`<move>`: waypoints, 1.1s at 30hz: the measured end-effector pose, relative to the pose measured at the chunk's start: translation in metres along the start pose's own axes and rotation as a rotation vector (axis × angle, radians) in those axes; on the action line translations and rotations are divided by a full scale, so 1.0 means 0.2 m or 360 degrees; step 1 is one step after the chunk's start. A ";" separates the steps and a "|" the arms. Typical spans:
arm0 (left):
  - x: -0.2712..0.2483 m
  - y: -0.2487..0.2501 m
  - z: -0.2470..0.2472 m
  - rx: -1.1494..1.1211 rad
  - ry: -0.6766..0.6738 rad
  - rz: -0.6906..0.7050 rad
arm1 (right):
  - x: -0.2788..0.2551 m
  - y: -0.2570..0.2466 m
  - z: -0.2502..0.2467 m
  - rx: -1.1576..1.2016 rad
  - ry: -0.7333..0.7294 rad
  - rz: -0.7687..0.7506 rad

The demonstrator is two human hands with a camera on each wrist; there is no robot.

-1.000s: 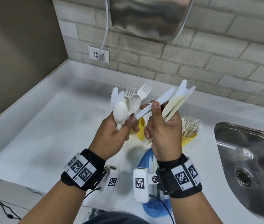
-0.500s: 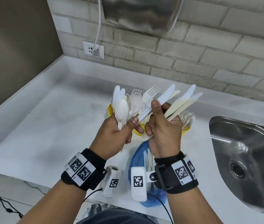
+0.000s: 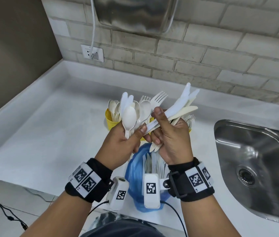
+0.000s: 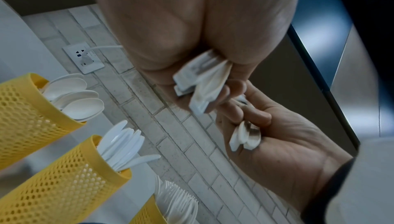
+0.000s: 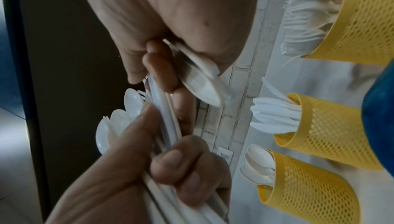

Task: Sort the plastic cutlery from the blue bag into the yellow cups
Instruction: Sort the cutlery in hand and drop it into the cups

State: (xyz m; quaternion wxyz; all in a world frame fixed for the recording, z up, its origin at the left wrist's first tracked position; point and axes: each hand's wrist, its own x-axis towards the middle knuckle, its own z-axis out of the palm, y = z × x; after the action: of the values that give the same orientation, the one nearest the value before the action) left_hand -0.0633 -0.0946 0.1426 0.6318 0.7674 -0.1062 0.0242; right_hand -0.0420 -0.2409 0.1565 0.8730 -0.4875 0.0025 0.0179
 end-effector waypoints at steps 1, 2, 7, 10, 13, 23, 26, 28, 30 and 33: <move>0.00 0.00 0.01 0.0000 0.0005 -0.0009 | 0.00 -0.01 -0.01 -0.0005 0.0012 -0.0007; 0.00 0.01 0.02 0.0004 0.0010 -0.0017 | -0.01 -0.01 -0.02 -0.0004 0.0032 -0.0026; -0.01 0.04 0.07 0.0032 0.0048 -0.0092 | 0.01 -0.05 -0.06 -0.0141 0.0364 -0.0152; -0.01 0.07 0.12 0.0032 -0.0025 -0.0091 | 0.01 -0.09 -0.10 -0.0183 0.0585 -0.0147; -0.01 0.07 0.15 0.0023 -0.0086 -0.0069 | 0.01 -0.13 -0.13 0.0086 0.0643 -0.0135; 0.01 0.02 0.23 -0.0031 -0.0125 -0.0031 | -0.01 -0.29 -0.26 0.0416 0.0767 -0.0404; 0.02 0.03 0.26 0.0005 -0.0103 -0.0028 | -0.04 -0.34 -0.27 0.0101 0.0619 -0.0589; 0.02 0.02 0.28 0.0025 -0.0071 -0.0009 | -0.08 -0.36 -0.26 -0.0141 0.0399 -0.0664; 0.03 0.01 0.28 0.0040 -0.0042 -0.0007 | -0.12 -0.38 -0.24 -0.0451 0.0142 -0.0669; 0.04 0.01 0.29 0.0020 -0.0058 -0.0008 | -0.14 -0.38 -0.23 -0.0938 -0.0090 -0.0601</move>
State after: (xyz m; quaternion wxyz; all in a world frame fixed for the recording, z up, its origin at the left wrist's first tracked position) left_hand -0.0608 -0.1528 0.1336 0.6250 0.7719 -0.1156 0.0095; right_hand -0.0674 -0.3201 0.1979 0.6824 -0.7097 -0.1171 -0.1306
